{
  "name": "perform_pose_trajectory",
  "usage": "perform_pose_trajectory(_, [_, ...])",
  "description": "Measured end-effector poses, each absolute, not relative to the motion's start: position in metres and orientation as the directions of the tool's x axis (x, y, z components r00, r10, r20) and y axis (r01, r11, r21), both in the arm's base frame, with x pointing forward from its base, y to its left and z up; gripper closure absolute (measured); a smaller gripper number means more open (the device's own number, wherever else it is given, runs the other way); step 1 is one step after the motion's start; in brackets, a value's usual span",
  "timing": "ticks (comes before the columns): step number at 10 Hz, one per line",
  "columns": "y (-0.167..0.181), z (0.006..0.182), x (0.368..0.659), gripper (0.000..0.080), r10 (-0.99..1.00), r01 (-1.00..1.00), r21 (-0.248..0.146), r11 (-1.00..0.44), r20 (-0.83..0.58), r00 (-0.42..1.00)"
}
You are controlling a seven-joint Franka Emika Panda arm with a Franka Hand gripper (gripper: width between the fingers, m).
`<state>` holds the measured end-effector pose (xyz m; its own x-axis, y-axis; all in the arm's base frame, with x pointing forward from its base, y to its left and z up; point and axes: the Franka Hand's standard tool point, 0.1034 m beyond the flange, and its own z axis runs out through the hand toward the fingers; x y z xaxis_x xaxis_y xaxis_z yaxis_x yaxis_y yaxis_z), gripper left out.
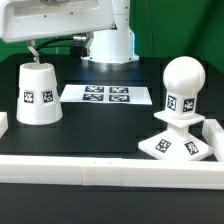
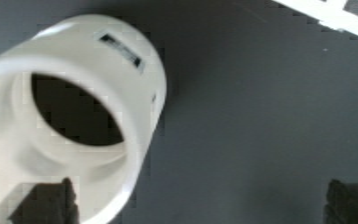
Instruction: Assemble lamp
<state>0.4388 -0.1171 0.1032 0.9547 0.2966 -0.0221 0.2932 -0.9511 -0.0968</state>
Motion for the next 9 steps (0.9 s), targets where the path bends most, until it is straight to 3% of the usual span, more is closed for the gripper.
perform_pose_trajectory(6, [-0.133,0.083,0.431,0.0101,0.324,0.321,-0.084,-0.943,-0.026,0.946])
perform_pose_trajectory(9, [-0.133,0.08,0.43,0.0495,0.326,0.322,-0.085,-0.943,-0.03,0.945])
